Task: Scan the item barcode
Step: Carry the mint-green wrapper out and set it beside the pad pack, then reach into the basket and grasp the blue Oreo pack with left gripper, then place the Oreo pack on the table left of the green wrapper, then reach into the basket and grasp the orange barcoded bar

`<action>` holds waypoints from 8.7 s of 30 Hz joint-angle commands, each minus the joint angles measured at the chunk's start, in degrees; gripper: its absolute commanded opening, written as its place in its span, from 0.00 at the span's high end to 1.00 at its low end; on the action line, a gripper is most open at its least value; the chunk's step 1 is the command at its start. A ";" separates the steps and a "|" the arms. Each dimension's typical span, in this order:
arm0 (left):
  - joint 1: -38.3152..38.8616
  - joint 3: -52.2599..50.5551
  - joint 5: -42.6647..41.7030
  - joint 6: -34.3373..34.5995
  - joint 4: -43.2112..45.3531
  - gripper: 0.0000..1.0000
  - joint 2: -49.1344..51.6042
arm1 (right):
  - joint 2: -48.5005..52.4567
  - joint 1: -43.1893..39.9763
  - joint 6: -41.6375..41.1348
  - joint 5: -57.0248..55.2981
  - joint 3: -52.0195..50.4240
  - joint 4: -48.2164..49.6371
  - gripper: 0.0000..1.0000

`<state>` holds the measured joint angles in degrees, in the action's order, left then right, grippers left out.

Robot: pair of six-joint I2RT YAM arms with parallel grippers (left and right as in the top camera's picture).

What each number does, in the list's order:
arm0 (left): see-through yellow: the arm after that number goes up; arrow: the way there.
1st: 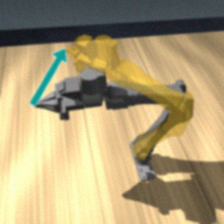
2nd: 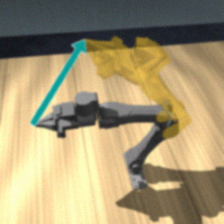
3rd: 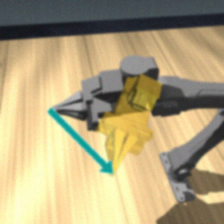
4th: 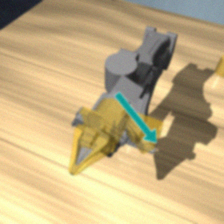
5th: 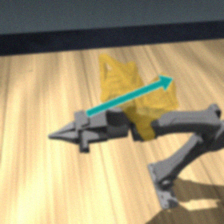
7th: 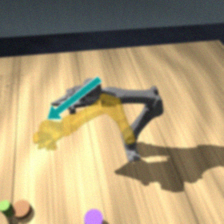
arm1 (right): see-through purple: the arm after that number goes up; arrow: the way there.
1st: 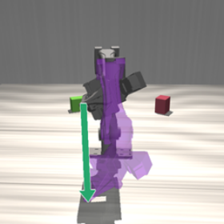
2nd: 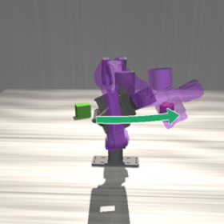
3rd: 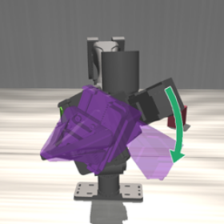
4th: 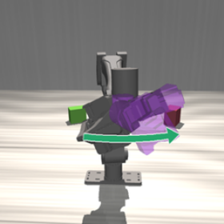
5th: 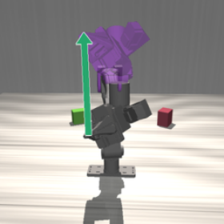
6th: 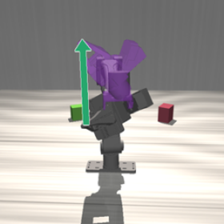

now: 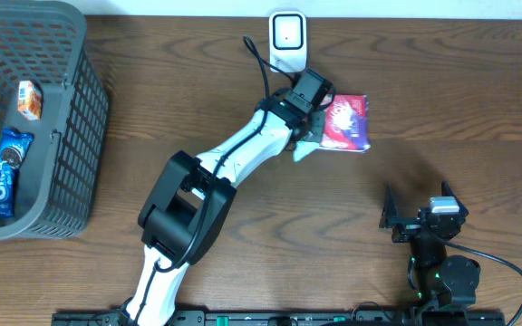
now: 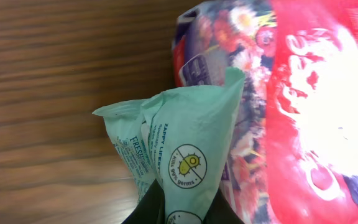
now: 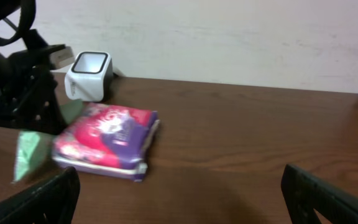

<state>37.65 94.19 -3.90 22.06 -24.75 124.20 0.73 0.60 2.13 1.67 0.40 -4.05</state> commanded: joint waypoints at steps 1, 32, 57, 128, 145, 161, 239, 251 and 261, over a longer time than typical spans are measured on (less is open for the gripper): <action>0.98 0.31 -1.51 1.16 0.81 0.90 -0.48 | -0.24 0.15 0.09 -0.04 -0.09 -0.22 0.01; -19.08 2.45 19.02 -8.13 -4.11 0.37 -31.65 | -0.24 0.15 0.09 -0.04 -0.09 -0.22 0.01; -67.21 -1.11 32.11 -26.95 -18.75 0.37 -20.96 | -0.24 0.15 0.09 -0.04 -0.09 -0.22 0.01; -62.25 -3.06 -18.16 -6.56 -1.36 0.93 -54.95 | -0.24 0.15 0.09 -0.04 -0.09 -0.22 0.01; -21.57 -3.10 12.20 5.73 -14.21 0.93 -43.56 | -0.24 0.13 0.09 -0.04 -0.09 -0.22 0.01; -10.58 -3.13 11.63 32.28 -16.55 0.93 -10.75 | -0.24 0.15 0.09 -0.04 -0.09 -0.22 0.01; -67.84 4.63 3.04 -32.96 5.22 0.68 4.15 | -0.24 0.15 0.09 -0.04 -0.09 -0.22 0.01; -67.84 4.68 3.02 -25.29 1.18 0.93 -10.12 | -0.24 0.15 0.09 -0.04 -0.09 -0.22 0.01; -67.08 4.66 -0.13 -1.97 -12.04 0.92 -38.84 | -0.24 0.15 0.09 -0.04 -0.09 -0.22 0.01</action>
<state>-29.89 98.80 -1.26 8.67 -35.27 92.12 0.73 0.60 2.13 1.67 0.40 -4.05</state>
